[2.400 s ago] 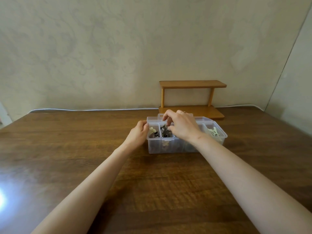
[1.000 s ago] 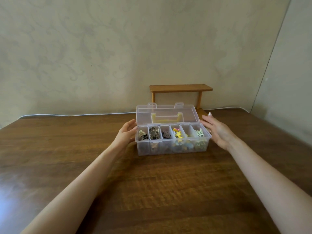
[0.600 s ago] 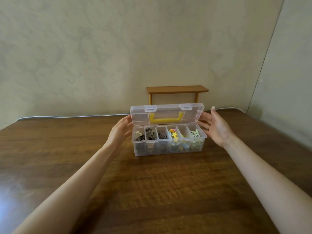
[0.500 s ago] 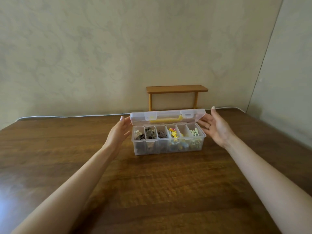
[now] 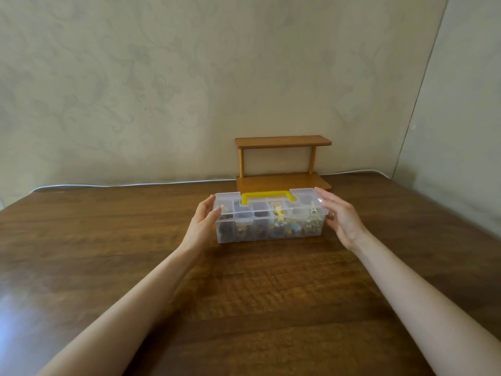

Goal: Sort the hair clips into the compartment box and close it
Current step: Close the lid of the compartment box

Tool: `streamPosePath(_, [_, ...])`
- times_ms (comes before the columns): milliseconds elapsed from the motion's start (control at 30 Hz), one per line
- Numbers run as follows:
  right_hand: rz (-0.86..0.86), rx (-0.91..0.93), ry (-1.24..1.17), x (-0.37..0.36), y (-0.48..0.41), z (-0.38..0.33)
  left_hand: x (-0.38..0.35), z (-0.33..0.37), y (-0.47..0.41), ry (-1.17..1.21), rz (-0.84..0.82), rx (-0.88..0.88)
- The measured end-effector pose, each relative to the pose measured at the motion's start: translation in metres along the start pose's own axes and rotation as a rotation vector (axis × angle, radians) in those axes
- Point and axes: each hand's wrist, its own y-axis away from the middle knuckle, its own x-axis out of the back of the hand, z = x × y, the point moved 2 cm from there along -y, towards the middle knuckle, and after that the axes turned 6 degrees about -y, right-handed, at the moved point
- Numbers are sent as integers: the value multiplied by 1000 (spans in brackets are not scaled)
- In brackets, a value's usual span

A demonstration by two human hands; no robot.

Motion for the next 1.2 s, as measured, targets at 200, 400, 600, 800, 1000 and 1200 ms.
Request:
streamPosePath(200, [16, -25, -88, -5, 7, 1, -2, 1, 2, 61, -19, 17])
streamPosePath(400, [18, -9, -83, -7, 9, 0, -3, 0, 2, 19, -16, -23])
streamPosePath(600, [38, 18, -29, -8, 9, 2, -8, -2, 2, -21, 21, -53])
streamPosePath(800, [45, 33, -17, -11, 13, 7, -13, -2, 4, -55, 33, -83])
streamPosePath(1000, [49, 50, -23, -13, 16, 11, -10, -2, 6, -42, -11, -64])
streamPosePath(1200, [40, 60, -5, -17, 16, 13, -12, 2, 9, -71, 1, -54])
